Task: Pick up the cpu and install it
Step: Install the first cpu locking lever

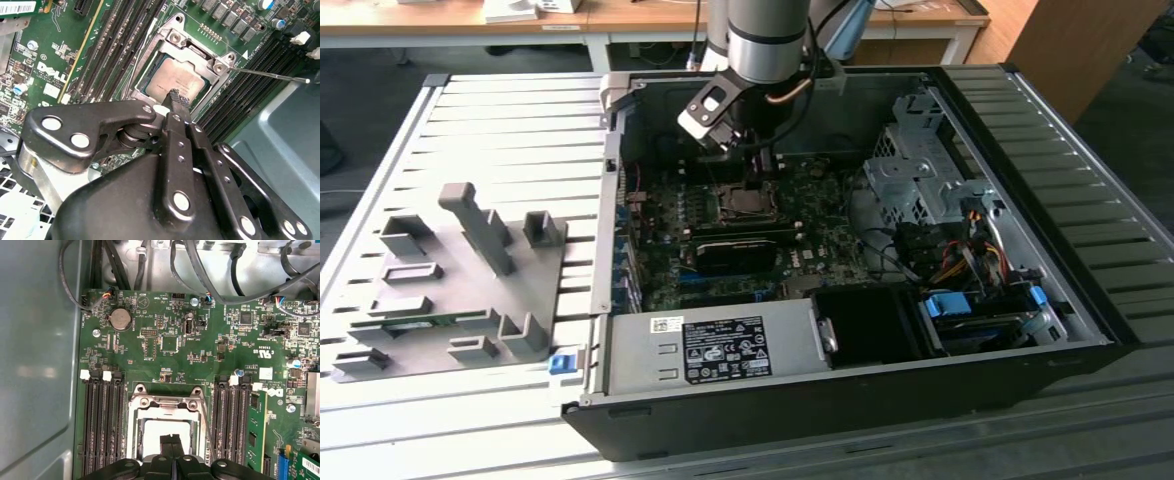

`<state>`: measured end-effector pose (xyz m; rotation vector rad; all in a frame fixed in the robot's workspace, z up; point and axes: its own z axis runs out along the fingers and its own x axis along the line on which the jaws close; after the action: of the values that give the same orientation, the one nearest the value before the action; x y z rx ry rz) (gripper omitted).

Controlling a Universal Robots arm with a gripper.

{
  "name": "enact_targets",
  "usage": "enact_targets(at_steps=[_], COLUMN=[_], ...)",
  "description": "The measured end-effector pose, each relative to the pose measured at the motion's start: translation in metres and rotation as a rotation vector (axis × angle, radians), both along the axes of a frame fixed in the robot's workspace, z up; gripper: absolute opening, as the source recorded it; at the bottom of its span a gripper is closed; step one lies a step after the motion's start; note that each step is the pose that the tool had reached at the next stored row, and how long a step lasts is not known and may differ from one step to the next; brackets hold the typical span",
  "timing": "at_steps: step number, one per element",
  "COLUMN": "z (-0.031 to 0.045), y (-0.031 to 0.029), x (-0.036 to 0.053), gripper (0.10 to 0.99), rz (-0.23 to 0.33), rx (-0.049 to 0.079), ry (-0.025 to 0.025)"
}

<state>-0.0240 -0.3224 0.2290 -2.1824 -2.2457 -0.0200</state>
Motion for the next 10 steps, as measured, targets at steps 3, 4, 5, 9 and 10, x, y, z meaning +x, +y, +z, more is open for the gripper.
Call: enact_targets(at_steps=[3,4,5,9,10], z=[0.0015,0.0021,0.0026,0.0043,0.0045], y=[0.0000,0.0000,0.0000,0.0000,0.0000], x=[0.0000,0.0000,0.0000,0.0000,0.0000], gripper=[0.106,0.106,0.106,0.106,0.106], rz=[0.000,0.000,0.000,0.000,0.000], rx=[0.000,0.000,0.000,0.000,0.000], ry=[-0.0001,-0.0001,-0.0001,-0.0001,-0.0001])
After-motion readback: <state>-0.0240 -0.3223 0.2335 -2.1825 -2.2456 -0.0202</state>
